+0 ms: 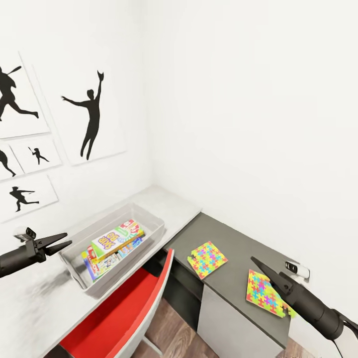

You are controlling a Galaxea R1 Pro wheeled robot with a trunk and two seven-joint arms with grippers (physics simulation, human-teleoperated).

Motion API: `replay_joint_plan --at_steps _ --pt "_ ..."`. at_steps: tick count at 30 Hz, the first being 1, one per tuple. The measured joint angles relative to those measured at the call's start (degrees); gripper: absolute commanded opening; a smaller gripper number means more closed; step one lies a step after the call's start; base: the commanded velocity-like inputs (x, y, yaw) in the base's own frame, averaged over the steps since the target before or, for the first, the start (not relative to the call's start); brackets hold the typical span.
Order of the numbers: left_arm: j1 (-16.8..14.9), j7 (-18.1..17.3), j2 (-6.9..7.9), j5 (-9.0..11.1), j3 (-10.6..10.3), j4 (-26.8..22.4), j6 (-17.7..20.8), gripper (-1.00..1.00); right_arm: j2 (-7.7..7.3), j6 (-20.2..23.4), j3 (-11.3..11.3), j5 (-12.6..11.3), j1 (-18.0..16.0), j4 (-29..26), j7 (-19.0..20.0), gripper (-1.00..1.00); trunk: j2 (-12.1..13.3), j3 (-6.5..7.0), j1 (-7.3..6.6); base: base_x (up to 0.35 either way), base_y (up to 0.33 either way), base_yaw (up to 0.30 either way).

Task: Put all the toys in the child's room - the three board games (two on the bed and one on the table), the two jigsaw puzzles on the table, and the tennis ball on the table - inside the toy box on the table in the child's room.

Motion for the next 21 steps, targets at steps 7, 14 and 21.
replay_joint_plan --at_steps 7,14,21 --pt "0.0 -0.9 -0.04 0.0 0.0 0.0 0.0 1.0 -0.01 0.0 0.0 0.0 0.0 0.0 0.0 1.0 0.0 0.48 0.0 0.0 -0.056 -0.21" --pt "0.1 -1.5 -0.12 0.0 -0.1 -0.6 -1.2 1.0 -0.05 0.1 0.0 0.0 0.0 0.0 0.0 1.0 0.0 0.96 0.0 0.0 -0.188 -0.21" --pt "0.1 -1.6 -0.3 0.0 -0.1 -0.7 -1.9 1.0 -0.15 0.2 -0.1 0.0 0.0 0.1 0.0 1.0 0.0 1.44 0.0 0.0 -0.179 -0.21"
